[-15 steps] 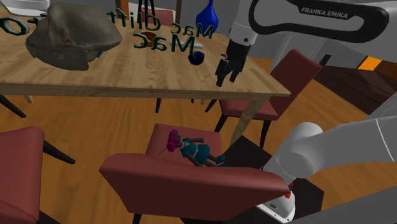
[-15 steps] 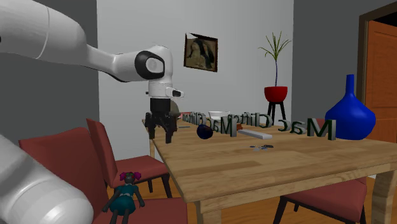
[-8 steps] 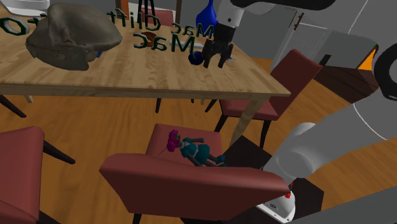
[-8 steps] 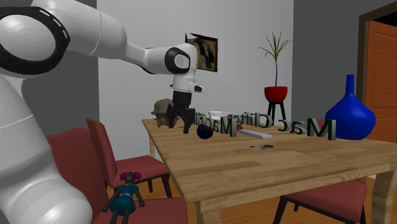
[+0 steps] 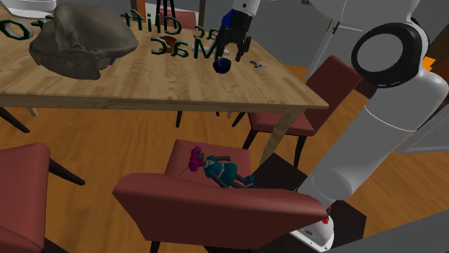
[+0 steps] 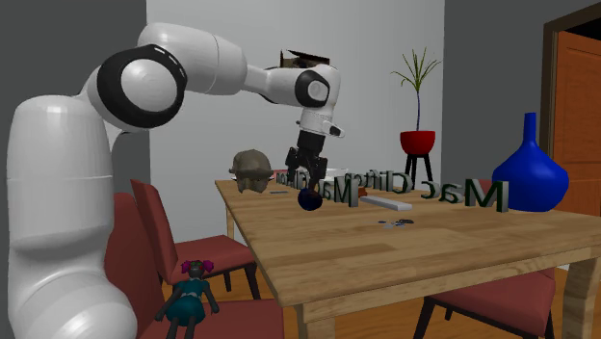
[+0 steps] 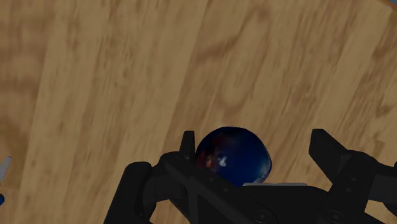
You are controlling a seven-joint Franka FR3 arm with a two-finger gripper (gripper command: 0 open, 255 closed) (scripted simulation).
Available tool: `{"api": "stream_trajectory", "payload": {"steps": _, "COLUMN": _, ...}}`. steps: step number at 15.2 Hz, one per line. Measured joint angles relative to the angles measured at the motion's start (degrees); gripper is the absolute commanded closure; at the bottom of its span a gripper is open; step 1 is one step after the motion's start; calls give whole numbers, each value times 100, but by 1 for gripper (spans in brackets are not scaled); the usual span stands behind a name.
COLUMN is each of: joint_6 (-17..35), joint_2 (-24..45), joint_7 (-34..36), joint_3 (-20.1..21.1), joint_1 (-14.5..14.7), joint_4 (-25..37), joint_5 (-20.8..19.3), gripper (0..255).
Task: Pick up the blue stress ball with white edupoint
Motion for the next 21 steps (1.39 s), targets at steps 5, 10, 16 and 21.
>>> {"api": "stream_trajectory", "payload": {"steps": 5, "joint_6": 38, "joint_2": 358, "joint_7": -14, "joint_3": -57, "joint_1": -60, "joint_4": 237, "joint_5": 155, "gripper": 0}}
{"api": "stream_trajectory", "payload": {"steps": 10, "joint_6": 354, "joint_2": 300, "joint_7": -83, "joint_3": -50, "joint_1": -50, "joint_4": -146, "joint_5": 148, "gripper": 255}}
{"api": "stream_trajectory", "payload": {"steps": 16, "joint_6": 395, "joint_2": 282, "joint_7": -89, "joint_3": -49, "joint_1": -48, "joint_4": -190, "joint_5": 148, "gripper": 255}}
{"api": "stream_trajectory", "payload": {"steps": 21, "joint_6": 351, "joint_2": 295, "joint_7": -88, "joint_3": -53, "joint_1": -53, "joint_4": -142, "joint_5": 149, "gripper": 255}}
